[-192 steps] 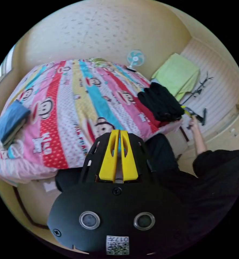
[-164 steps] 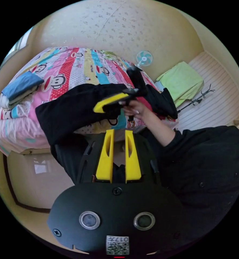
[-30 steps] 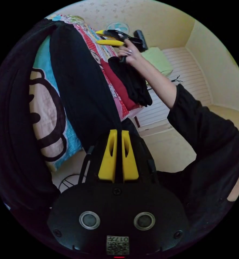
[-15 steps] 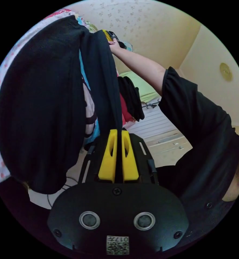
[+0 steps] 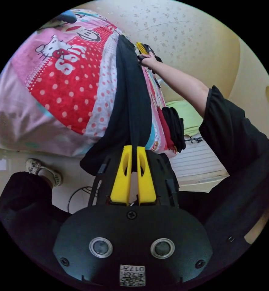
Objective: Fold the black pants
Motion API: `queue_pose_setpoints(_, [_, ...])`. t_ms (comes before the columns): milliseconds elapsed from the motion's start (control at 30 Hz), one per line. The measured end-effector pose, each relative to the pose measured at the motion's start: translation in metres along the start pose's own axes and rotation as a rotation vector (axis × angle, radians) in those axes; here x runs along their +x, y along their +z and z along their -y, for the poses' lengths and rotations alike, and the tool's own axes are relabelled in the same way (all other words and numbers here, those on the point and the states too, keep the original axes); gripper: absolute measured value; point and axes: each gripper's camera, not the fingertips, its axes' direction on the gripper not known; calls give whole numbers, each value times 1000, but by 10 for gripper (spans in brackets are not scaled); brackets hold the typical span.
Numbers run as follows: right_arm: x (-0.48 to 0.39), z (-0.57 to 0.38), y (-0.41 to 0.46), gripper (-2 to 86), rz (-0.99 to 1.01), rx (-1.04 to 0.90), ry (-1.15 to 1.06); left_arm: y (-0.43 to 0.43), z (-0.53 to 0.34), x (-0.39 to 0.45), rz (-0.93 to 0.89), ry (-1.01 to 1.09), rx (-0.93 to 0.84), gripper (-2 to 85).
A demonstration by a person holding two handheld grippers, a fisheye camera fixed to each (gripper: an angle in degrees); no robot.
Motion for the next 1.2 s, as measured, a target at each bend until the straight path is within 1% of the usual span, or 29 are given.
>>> queue_pose_setpoints(67, [-7,-9,-24,15,-17,-18,-25,-8,-1,-1,-8,1,23,33])
queue_pose_setpoints(133, [-21,-25,-56,22,-84,-129,-86,-6,0,-3,-3,-18,10,38])
queue_pose_setpoints(200, [-32,-50,-78,33,-152,-241,-128,-5,-1,-2,50,-39,31,48])
queue_pose_setpoints(267, [-45,-88,-98,49,-240,-351,-187,-9,-2,3,82,-29,79,68])
queue_pose_setpoints(333, [-62,-153,-116,93,-346,-482,-273,-18,-3,10,86,-13,174,116])
queue_pose_setpoints(367, [-65,-171,-119,108,-362,-509,-290,-20,-4,14,69,4,225,138])
queue_pose_setpoints(433, [-71,-243,-124,146,-367,-580,-315,-13,0,16,50,25,230,157])
queue_pose_setpoints(467, [-70,-260,-123,151,-353,-592,-306,-1,5,17,63,32,195,162])
queue_pose_setpoints(500, [-71,-292,-123,159,-324,-559,-313,15,11,16,90,37,145,164])
queue_pose_setpoints(533, [-80,-319,-132,165,-295,-393,-358,24,14,16,97,43,115,162])
queue_pose_setpoints(567, [-83,-331,-133,159,-282,-350,-358,44,21,14,87,56,52,158])
queue_pose_setpoints(633, [-88,-364,-114,126,-247,-336,-355,56,22,15,128,26,64,119])
queue_pose_setpoints(667, [-91,-370,-112,115,-258,-320,-366,59,21,19,180,6,62,93])
queue_pose_setpoints(733, [-97,-370,-109,59,-265,-372,-307,67,19,30,152,36,21,69])
queue_pose_setpoints(767, [-99,-367,-115,55,-249,-372,-285,71,16,39,91,55,12,61])
queue_pose_setpoints(833, [-118,-354,-153,47,-146,-351,-281,76,9,57,-19,122,-10,56])
queue_pose_setpoints(867, [-124,-353,-162,48,-134,-350,-294,83,4,70,-83,181,-61,55])
queue_pose_setpoints(900, [-134,-352,-177,49,-153,-380,-323,93,1,78,-104,211,-149,54])
queue_pose_setpoints(933, [-138,-355,-184,54,-236,-444,-338,99,-1,79,-90,207,-200,53])
queue_pose_setpoints(967, [-137,-356,-185,57,-297,-477,-330,111,-3,76,-39,170,-289,54])
queue_pose_setpoints(1000, [-132,-361,-187,66,-432,-524,-322,113,-5,71,12,135,-273,60])
queue_pose_setpoints(1033, [-128,-366,-192,73,-524,-532,-329,110,-6,69,21,124,-226,66])
queue_pose_setpoints(1067, [-126,-368,-196,75,-542,-518,-329,99,-8,69,-11,122,-110,69])
queue_pose_setpoints(1100, [-124,-369,-205,79,-531,-465,-318,86,-12,74,-77,160,28,64])
queue_pose_setpoints(1133, [-123,-368,-213,82,-489,-398,-307,81,-14,79,-101,188,91,64])
queue_pose_setpoints(1167, [-123,-366,-216,84,-469,-366,-306,78,-18,91,-104,240,186,63])
queue_pose_setpoints(1200, [-122,-362,-218,87,-445,-318,-310,83,-19,104,-25,261,223,83])
